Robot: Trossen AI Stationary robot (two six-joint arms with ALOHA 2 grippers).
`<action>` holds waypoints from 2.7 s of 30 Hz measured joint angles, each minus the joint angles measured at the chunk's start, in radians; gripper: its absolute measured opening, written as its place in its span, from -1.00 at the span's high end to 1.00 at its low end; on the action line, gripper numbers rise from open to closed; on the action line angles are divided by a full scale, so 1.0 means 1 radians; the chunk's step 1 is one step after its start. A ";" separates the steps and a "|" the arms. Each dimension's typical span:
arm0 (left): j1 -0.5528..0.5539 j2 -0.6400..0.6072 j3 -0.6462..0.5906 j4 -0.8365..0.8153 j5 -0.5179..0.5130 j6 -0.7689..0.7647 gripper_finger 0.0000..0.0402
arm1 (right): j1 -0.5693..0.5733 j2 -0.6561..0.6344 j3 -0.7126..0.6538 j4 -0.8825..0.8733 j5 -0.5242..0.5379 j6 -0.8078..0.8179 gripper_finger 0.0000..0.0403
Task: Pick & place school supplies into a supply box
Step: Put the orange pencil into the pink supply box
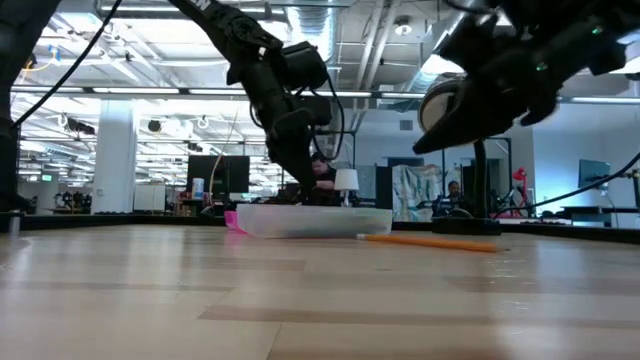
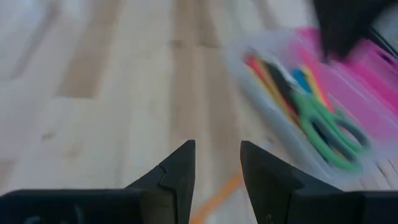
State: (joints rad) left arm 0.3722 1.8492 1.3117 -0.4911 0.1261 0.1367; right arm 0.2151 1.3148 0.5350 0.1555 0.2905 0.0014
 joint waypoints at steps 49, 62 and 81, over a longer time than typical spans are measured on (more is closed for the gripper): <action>-1.109 -0.625 -0.591 -0.007 -0.989 -0.629 0.41 | -0.154 0.373 0.241 -0.417 -0.070 0.370 0.41; -1.249 -0.622 -0.672 0.045 -1.175 -0.742 0.41 | -0.161 0.374 0.317 -0.676 -0.151 0.383 0.85; -1.248 -0.622 -0.672 0.041 -1.185 -0.737 0.41 | -0.073 0.373 0.316 -0.743 -0.170 0.091 0.96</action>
State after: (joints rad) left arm -0.8759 1.2274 0.6399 -0.4500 -1.0592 -0.6008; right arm 0.1425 1.6878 0.8509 -0.5874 0.1207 0.0928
